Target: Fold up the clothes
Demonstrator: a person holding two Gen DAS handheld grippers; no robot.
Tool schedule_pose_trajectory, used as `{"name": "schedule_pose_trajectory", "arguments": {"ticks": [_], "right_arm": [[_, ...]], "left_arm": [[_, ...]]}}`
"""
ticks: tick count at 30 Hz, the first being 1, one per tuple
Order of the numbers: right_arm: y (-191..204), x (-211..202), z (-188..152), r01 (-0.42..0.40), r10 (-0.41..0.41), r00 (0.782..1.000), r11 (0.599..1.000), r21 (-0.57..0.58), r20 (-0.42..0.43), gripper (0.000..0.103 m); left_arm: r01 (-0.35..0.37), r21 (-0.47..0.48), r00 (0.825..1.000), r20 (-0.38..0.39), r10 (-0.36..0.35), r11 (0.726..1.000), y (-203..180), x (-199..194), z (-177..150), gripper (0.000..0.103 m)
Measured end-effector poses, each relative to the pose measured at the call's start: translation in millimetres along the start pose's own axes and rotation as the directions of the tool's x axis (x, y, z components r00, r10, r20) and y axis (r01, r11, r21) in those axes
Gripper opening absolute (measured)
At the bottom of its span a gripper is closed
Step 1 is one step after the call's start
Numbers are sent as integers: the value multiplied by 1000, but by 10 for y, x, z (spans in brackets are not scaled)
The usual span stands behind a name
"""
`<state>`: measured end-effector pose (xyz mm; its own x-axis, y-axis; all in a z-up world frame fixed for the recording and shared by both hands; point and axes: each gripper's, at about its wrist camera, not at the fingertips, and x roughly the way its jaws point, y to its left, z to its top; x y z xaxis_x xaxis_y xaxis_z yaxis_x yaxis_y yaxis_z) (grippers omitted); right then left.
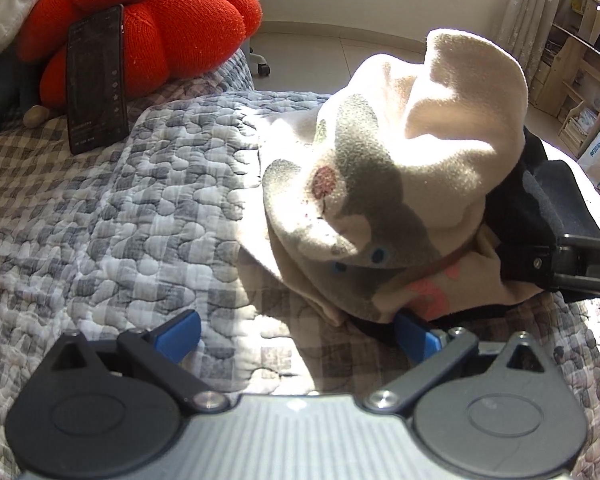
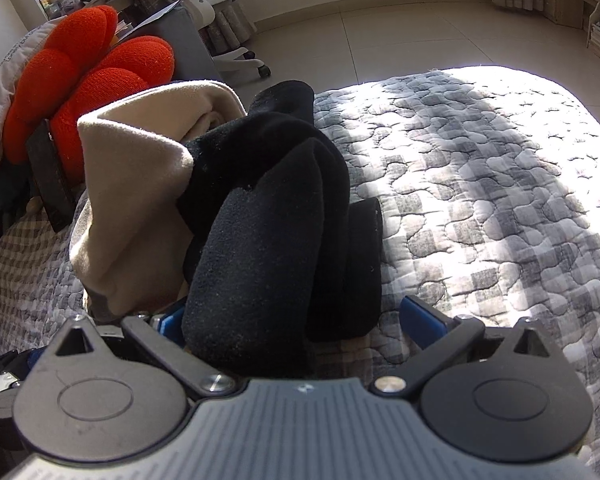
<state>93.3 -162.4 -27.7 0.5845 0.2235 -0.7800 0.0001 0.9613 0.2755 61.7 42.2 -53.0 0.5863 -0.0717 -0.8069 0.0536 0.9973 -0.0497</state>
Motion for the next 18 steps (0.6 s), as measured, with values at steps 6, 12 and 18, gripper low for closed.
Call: {"name": "schedule_pose_trajectory", "arguments": {"ticks": [6, 12, 18], "right_arm": [[11, -3, -29, 12, -12, 1000, 1000, -27, 11, 103], [-29, -35, 18, 2, -2, 1000, 1000, 1, -5, 103], [-21, -143, 37, -57, 56, 998, 998, 28, 5, 80]], "left_arm": [[13, -5, 1000, -11, -13, 1000, 21, 5, -4, 103], [14, 10, 1000, 13, -15, 1000, 31, -105, 3, 102], [52, 20, 994, 92, -54, 998, 48, -299, 3, 102]]}}
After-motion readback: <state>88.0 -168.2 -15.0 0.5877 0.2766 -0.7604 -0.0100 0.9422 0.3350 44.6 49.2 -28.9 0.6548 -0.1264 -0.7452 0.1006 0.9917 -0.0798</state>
